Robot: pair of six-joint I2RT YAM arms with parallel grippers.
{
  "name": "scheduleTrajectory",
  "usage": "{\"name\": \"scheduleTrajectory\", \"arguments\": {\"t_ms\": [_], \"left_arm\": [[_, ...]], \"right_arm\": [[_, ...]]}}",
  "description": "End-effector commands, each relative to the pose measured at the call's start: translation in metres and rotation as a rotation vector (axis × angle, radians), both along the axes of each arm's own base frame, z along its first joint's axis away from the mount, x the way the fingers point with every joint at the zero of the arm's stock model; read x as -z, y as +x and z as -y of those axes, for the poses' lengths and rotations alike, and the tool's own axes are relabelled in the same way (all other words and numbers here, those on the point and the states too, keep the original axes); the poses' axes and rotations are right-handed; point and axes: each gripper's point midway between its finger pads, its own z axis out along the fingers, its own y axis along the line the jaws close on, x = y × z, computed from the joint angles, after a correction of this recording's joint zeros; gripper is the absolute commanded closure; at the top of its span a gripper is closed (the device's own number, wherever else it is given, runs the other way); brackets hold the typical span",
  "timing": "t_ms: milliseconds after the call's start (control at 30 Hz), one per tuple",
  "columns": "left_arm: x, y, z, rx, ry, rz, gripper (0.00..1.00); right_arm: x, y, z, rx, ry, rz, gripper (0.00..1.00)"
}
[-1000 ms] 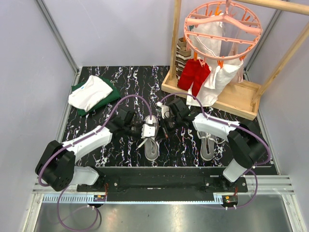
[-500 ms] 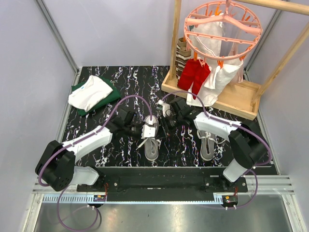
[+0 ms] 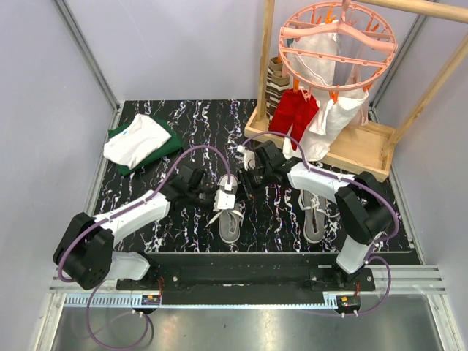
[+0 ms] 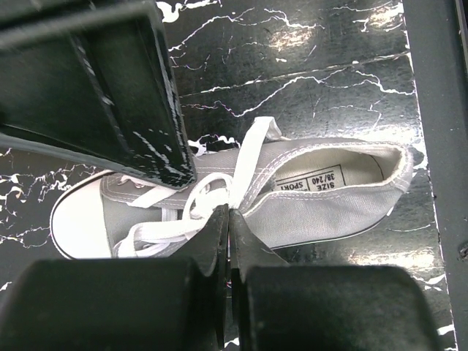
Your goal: Tie the shoes
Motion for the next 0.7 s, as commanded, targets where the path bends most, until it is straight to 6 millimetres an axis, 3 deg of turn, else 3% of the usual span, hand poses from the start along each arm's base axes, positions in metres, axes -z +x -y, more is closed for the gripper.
{"name": "scheduleTrajectory", "arguments": {"t_ms": [0, 667], "left_arm": [[-0.022, 0.005, 0.009, 0.034, -0.053, 0.066, 1.0], [-0.023, 0.005, 0.01, 0.032, -0.055, 0.06, 1.0]], "right_arm": [[-0.008, 0.014, -0.007, -0.005, 0.01, 0.055, 0.7], [-0.004, 0.003, -0.016, -0.049, 0.018, 0.031, 0.65]]}}
